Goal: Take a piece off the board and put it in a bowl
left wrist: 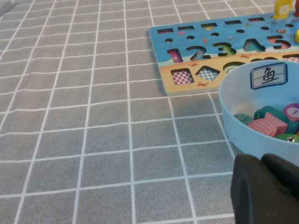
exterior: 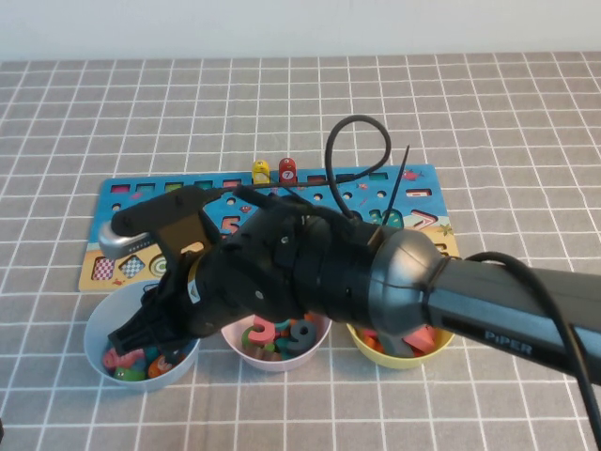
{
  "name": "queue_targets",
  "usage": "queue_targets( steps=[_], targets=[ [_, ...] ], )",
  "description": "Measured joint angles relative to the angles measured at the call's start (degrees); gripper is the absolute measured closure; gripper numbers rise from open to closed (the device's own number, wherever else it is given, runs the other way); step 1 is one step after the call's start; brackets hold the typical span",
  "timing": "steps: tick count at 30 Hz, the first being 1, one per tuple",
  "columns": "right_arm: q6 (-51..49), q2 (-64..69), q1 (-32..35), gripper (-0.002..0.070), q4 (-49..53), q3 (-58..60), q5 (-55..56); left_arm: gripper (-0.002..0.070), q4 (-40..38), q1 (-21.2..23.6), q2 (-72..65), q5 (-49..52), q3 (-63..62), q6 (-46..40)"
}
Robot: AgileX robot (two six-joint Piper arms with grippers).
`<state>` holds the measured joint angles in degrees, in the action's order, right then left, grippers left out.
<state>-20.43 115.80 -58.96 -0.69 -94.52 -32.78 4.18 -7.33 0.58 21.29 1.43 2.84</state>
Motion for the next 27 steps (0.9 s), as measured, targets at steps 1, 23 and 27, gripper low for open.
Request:
queue_targets(
  steps=[1, 23, 27],
  targets=[
    [-0.5, 0.3, 0.0, 0.0493, 0.1, 0.0, 0.0, 0.0676, 0.0, 0.0, 0.0, 0.0, 0.0, 0.0],
    [-3.1, 5.9, 0.0, 0.0494, 0.2, -5.9, -0.1, 0.0676, 0.0, 0.0, 0.0, 0.0, 0.0, 0.0],
    [-3.1, 6.9, 0.0, 0.0493, 0.2, -5.9, -0.2, 0.0675, 0.0, 0.0, 0.0, 0.0, 0.0, 0.0]
  ],
)
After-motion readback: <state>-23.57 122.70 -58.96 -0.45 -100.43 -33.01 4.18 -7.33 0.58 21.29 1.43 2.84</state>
